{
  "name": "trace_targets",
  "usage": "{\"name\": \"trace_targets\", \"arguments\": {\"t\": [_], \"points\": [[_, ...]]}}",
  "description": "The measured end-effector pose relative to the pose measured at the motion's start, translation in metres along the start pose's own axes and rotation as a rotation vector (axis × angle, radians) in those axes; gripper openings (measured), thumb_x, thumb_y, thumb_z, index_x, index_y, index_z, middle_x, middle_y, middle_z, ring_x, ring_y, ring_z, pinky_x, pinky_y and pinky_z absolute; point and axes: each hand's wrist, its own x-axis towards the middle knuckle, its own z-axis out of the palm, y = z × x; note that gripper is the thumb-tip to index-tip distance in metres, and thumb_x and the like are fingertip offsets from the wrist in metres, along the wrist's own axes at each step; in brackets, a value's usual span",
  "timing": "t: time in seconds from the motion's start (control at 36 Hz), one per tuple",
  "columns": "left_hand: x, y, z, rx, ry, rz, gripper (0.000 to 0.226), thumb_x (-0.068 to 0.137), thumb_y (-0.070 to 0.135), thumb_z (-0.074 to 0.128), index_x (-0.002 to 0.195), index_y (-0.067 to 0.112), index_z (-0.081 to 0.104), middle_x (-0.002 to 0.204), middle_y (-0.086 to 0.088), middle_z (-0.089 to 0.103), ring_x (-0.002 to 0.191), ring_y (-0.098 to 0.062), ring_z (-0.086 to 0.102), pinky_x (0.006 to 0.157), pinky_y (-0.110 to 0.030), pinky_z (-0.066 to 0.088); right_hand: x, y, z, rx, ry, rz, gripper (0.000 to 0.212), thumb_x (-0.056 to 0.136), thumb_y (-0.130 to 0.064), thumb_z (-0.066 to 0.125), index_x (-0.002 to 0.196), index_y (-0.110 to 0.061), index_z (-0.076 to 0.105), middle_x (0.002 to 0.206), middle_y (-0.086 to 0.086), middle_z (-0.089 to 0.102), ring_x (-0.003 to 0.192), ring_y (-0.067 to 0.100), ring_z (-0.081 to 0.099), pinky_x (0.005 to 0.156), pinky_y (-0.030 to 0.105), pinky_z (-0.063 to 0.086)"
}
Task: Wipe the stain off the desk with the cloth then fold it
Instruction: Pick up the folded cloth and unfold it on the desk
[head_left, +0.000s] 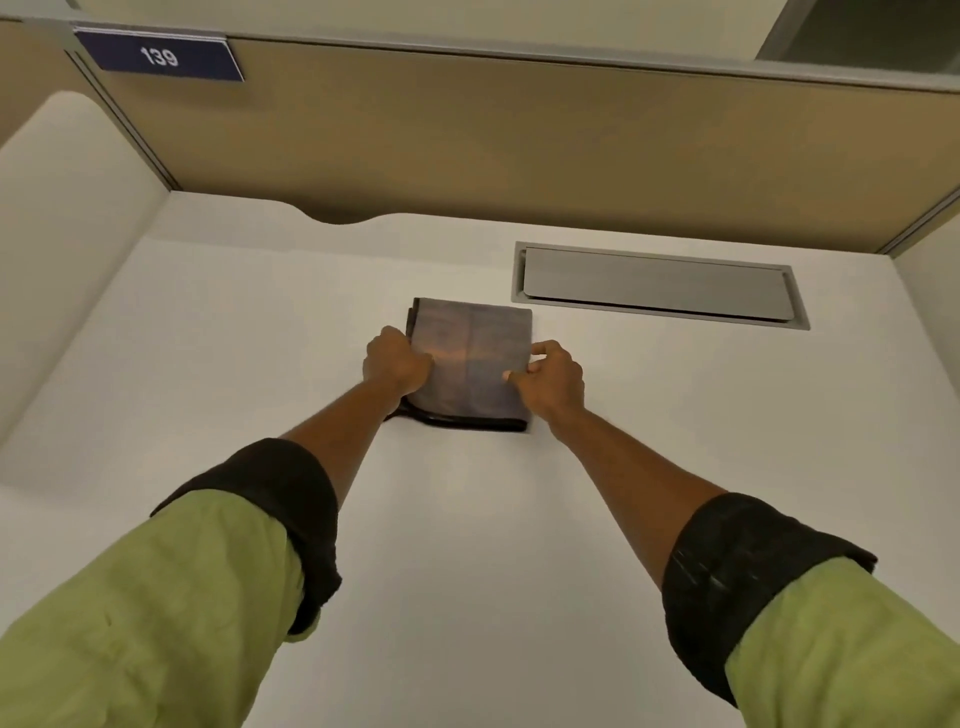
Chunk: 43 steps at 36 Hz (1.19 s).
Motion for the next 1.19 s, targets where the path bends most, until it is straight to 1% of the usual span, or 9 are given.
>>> {"name": "trace_targets", "arguments": {"t": [0.08, 0.25, 0.36, 0.56, 0.67, 0.89, 1.0, 1.11, 1.19], "points": [[0.004, 0.000, 0.002, -0.125, -0.008, -0.077, 0.049, 0.096, 0.023, 0.081, 0.135, 0.003, 0.059, 0.126, -0.011, 0.065, 0.109, -0.031, 0.063, 0.091, -0.040, 0.057, 0.004, -0.003, 0.006, 0.051, 0.021, 0.072, 0.070, 0.082, -0.028, 0.090, 0.140, -0.014, 0.054, 0.133, 0.010, 0.066, 0.121, 0.031, 0.064, 0.104, 0.046, 0.056], [0.003, -0.008, -0.001, -0.287, -0.069, -0.102, 0.014, 0.089, 0.011, 0.088, 0.091, 0.012, 0.074, 0.104, -0.007, 0.076, 0.104, -0.031, 0.073, 0.069, -0.028, 0.057, 0.006, 0.001, 0.006, 0.225, 0.024, 0.196, 0.062, 0.079, -0.015, 0.090, 0.135, -0.015, 0.064, 0.135, 0.007, 0.066, 0.119, 0.029, 0.065, 0.095, 0.037, 0.058], [0.001, -0.016, -0.009, -0.438, -0.103, -0.121, 0.027, 0.082, 0.000, 0.091, 0.104, 0.007, 0.076, 0.113, -0.010, 0.075, 0.115, -0.032, 0.072, 0.097, -0.039, 0.061, -0.005, 0.009, -0.012, 0.417, -0.030, 0.185, 0.058, 0.078, -0.005, 0.087, 0.130, -0.020, 0.065, 0.120, 0.005, 0.071, 0.108, 0.025, 0.069, 0.075, 0.027, 0.056], [-0.038, -0.017, -0.016, -0.613, -0.198, -0.059, 0.069, 0.078, -0.004, 0.088, 0.139, 0.022, 0.067, 0.131, -0.014, 0.073, 0.128, -0.031, 0.065, 0.115, -0.048, 0.052, -0.050, 0.032, -0.062, 0.552, -0.064, -0.035, 0.067, 0.087, 0.002, 0.077, 0.139, -0.035, 0.061, 0.092, 0.001, 0.076, 0.089, 0.012, 0.072, 0.075, 0.020, 0.056], [-0.074, -0.016, -0.011, -0.549, -0.304, 0.128, 0.056, 0.080, -0.004, 0.088, 0.120, 0.033, 0.081, 0.097, -0.002, 0.084, 0.099, -0.014, 0.077, 0.094, -0.029, 0.060, -0.081, 0.050, -0.090, 0.437, -0.038, -0.150, 0.054, 0.091, 0.003, 0.073, 0.130, -0.034, 0.072, 0.114, 0.002, 0.075, 0.099, 0.018, 0.068, 0.083, 0.028, 0.061], [-0.146, -0.011, 0.011, -0.166, -0.249, 0.437, 0.053, 0.079, 0.010, 0.095, 0.124, 0.031, 0.076, 0.107, 0.004, 0.078, 0.102, -0.011, 0.072, 0.077, -0.012, 0.050, -0.139, 0.105, -0.132, -0.015, 0.044, -0.202, 0.054, 0.078, -0.010, 0.089, 0.127, -0.025, 0.072, 0.105, -0.018, 0.068, 0.088, -0.007, 0.062, 0.081, 0.009, 0.049], [-0.177, -0.001, 0.031, -0.044, -0.231, 0.508, 0.041, 0.083, 0.021, 0.093, 0.121, 0.026, 0.077, 0.110, 0.003, 0.075, 0.110, -0.017, 0.066, 0.083, -0.015, 0.046, -0.171, 0.139, -0.149, -0.069, 0.202, -0.214, 0.031, 0.072, -0.018, 0.095, 0.098, -0.022, 0.079, 0.094, -0.007, 0.066, 0.083, 0.008, 0.064, 0.076, 0.028, 0.054], [-0.201, 0.017, 0.051, 0.078, -0.225, 0.562, 0.030, 0.081, 0.032, 0.096, 0.104, 0.022, 0.081, 0.113, -0.003, 0.065, 0.115, -0.025, 0.059, 0.094, -0.040, 0.052, -0.201, 0.175, -0.172, 0.087, 0.257, -0.180, 0.033, 0.069, -0.020, 0.098, 0.090, -0.034, 0.076, 0.105, -0.004, 0.064, 0.099, 0.013, 0.067, 0.079, 0.028, 0.056], [-0.220, 0.030, 0.066, 0.081, -0.317, 0.585, 0.030, 0.080, 0.032, 0.097, 0.101, 0.021, 0.079, 0.121, 0.000, 0.065, 0.119, -0.020, 0.058, 0.096, -0.034, 0.049, -0.219, 0.199, -0.196, 0.176, 0.219, -0.119, 0.030, 0.073, -0.024, 0.096, 0.086, -0.040, 0.074, 0.100, -0.015, 0.074, 0.091, 0.007, 0.072, 0.079, 0.025, 0.055]]}}
